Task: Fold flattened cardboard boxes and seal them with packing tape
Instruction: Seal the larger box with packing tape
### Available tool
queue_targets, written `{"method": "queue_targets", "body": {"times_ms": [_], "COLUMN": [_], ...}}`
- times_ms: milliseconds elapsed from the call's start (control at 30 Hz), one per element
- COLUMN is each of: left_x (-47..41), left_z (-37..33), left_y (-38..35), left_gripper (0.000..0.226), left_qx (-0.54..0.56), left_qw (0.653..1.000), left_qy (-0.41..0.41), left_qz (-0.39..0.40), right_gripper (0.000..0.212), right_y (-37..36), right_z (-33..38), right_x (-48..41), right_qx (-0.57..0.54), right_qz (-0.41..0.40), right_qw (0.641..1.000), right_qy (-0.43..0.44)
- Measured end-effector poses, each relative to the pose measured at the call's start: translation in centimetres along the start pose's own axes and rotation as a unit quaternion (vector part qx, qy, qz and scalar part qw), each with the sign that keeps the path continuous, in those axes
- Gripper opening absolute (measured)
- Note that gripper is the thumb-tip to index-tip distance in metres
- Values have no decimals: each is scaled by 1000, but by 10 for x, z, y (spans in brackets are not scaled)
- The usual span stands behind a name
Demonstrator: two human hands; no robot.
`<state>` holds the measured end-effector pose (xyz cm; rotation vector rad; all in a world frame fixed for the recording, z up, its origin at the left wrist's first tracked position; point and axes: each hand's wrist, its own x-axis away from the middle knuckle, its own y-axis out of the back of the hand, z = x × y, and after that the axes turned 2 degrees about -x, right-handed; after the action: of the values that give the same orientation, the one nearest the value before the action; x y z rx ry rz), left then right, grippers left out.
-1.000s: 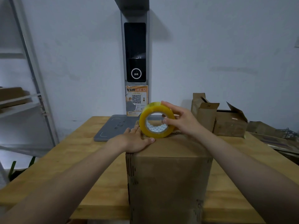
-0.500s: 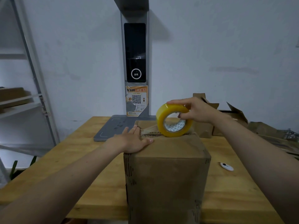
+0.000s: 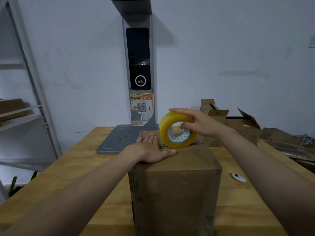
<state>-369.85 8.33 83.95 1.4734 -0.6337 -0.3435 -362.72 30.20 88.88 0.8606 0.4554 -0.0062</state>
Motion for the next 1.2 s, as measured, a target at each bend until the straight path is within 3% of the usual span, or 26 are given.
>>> {"method": "queue_targets", "body": {"times_ms": [233, 400, 633, 800, 933, 1067, 1200], "left_x": [-2, -2, 12, 44, 64, 61, 54], "left_z": [3, 10, 56, 86, 104, 99, 101], "left_y": [-2, -6, -11, -5, -14, -17, -19], "left_gripper": [117, 114, 110, 85, 114, 105, 111], "left_qx": [9, 17, 26, 59, 29, 19, 20], "left_qw": [1000, 999, 999, 996, 999, 999, 999], "left_qy": [-6, -14, -14, -40, -15, 12, 12], "left_qz": [-9, -24, -39, -51, -34, -39, -42], "right_gripper": [67, 63, 62, 63, 62, 59, 58], "right_y": [-16, -40, -76, -106, -109, -84, -65], "right_z": [-24, -24, 1, 28, 36, 43, 58], "right_x": [28, 33, 21, 4, -8, -28, -45], "right_qx": [-105, -161, -174, -184, -166, -78, 41], "right_qz": [-58, -160, -184, -174, -150, -71, 11], "right_qw": [993, 974, 967, 967, 975, 993, 995], "right_qy": [-14, -24, -7, 6, 14, 51, 91]}}
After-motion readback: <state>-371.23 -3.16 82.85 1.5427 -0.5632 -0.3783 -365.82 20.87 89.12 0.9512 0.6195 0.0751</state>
